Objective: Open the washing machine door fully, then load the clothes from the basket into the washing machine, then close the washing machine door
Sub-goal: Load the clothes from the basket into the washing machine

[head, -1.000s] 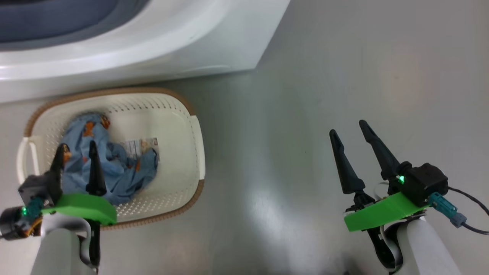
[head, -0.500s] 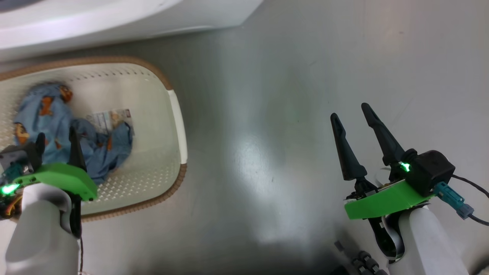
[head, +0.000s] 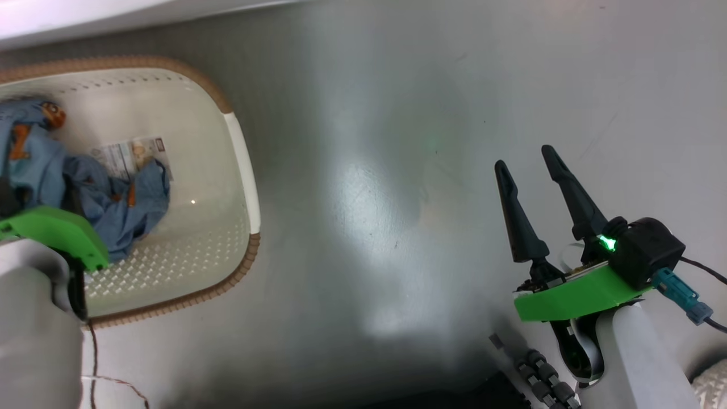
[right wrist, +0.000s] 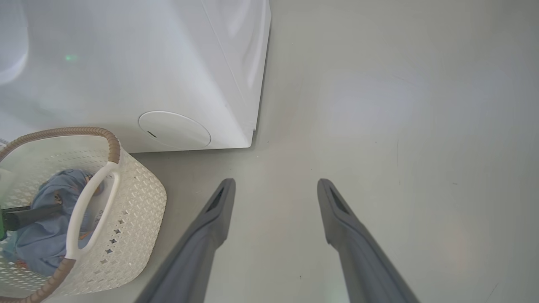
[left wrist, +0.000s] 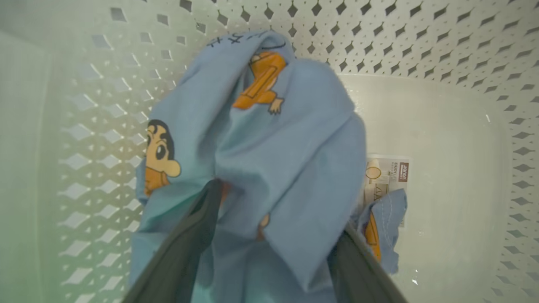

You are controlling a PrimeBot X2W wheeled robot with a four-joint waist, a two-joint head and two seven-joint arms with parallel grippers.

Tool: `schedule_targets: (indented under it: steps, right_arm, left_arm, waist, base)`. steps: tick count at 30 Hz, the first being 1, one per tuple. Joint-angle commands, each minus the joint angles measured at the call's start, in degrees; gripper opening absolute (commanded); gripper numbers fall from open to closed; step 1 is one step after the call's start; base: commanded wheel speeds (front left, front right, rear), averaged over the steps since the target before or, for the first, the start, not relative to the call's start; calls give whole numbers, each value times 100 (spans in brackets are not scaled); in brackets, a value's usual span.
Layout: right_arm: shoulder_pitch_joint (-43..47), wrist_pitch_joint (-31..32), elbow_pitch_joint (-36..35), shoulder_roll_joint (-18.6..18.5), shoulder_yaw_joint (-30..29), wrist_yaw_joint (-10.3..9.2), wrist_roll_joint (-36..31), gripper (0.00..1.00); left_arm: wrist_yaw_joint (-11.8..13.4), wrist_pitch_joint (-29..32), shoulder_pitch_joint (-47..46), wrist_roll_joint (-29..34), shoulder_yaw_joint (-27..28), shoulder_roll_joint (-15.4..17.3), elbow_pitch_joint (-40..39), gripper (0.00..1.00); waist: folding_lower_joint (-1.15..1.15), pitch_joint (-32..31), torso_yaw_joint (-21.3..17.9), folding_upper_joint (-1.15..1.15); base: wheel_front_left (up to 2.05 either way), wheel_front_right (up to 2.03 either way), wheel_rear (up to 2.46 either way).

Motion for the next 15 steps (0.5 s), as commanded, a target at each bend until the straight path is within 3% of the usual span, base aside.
schedule_targets:
  steps: [1,15]
  right_arm:
    - [95,-27,-130,37,110,9,115,100]
    - [104,-27,-278,37,103,9,180,100]
  left_arm:
    - [89,68,86,12,97,293,47,100]
    - [49,594,-631,-150,74,477,595,100]
  waist:
    - [0,107,-59,0]
    - [0,432,-207,0]
  base:
    - [0,0,0]
    - [0,0,0]
